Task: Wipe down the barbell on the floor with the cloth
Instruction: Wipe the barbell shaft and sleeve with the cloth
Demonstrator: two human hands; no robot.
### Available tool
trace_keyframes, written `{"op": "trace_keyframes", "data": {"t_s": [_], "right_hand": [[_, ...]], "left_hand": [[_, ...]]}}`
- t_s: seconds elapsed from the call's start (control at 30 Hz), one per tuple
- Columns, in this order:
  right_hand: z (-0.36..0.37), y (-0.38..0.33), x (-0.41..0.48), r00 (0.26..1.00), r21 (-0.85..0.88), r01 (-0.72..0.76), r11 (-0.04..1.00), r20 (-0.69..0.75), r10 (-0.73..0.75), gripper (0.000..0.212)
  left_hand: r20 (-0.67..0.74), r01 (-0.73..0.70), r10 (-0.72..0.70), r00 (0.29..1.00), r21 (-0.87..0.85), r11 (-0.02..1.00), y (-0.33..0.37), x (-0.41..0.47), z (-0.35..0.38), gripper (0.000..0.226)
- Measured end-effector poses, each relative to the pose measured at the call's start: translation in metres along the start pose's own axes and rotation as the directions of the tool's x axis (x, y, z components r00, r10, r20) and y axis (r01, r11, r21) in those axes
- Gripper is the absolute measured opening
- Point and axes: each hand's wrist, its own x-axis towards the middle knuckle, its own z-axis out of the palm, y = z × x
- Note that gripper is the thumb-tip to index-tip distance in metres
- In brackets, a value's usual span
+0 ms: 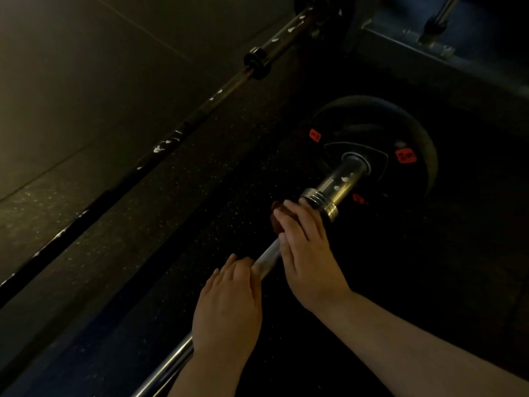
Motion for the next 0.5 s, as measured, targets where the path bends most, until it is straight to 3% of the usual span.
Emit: {"op": "trace_keyframes", "data": {"t_s": [0.1, 0.2, 0.3, 0.37, 0.43, 0.5], "right_hand": [[0.004, 0.013, -0.022, 0.985, -0.139, 0.162, 0.977, 0.088, -0.151, 0.063], [-0.012, 0.029, -0.007, 0.942, -0.283, 0.329, 0.901, 0.170, -0.290, 0.080], [-0.032, 0.022, 0.012, 0.971, -0.181, 0.240, 0.954, 0.053, -0.235, 0.059], [-0.049, 0.015, 0.022, 0.974, -0.059, 0.170, 0.984, -0.138, -0.177, 0.035], [-0.064, 0.017, 0.032, 0.960, 0.007, 0.068, 0.998, -0.274, -0.063, 0.028], [-0.071, 0.021, 0.037, 0.986, -0.052, 0.029, 0.998, -0.164, -0.037, 0.031]], "left_hand": [[0.043, -0.002, 0.001, 0.999, 0.031, 1.000, 0.001, 0.006, -0.003, 0.043], [0.105, -0.094, 0.092, 0.990, 0.013, 0.996, 0.006, 0.016, -0.009, 0.041], [0.084, -0.092, 0.094, 0.992, -0.035, 0.995, 0.015, 0.018, -0.009, 0.044], [0.048, -0.097, 0.099, 0.994, -0.033, 0.995, 0.012, 0.018, -0.004, 0.046], [0.039, -0.119, 0.120, 0.992, -0.029, 0.992, 0.006, 0.018, 0.001, 0.049], [0.056, -0.118, 0.119, 0.991, -0.024, 0.993, 0.004, 0.018, 0.002, 0.051]]}}
